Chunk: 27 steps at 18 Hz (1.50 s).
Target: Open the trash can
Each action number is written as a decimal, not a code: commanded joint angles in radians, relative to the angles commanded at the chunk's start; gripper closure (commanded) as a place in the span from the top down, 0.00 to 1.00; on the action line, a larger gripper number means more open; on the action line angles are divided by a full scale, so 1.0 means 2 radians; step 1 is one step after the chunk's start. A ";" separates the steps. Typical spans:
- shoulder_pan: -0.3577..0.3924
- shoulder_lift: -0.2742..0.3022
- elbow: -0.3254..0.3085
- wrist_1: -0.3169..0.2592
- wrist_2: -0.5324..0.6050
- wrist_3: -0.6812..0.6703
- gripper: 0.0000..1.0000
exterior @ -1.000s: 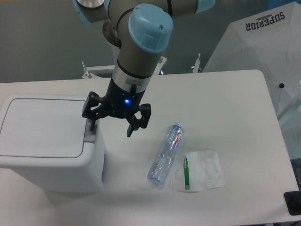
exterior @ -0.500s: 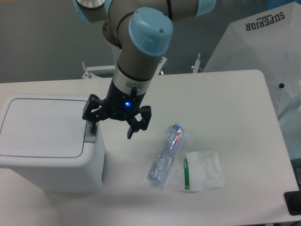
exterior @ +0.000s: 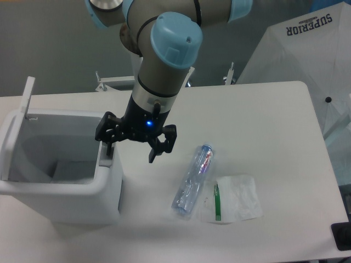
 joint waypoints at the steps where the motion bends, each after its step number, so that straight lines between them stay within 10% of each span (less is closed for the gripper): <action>1: 0.001 0.001 0.002 0.002 0.000 0.002 1.00; 10: 0.070 -0.005 -0.005 0.097 0.020 0.030 1.00; 18: 0.192 -0.014 -0.027 0.095 0.046 0.260 1.00; 27: 0.250 -0.066 -0.011 0.085 0.167 0.479 1.00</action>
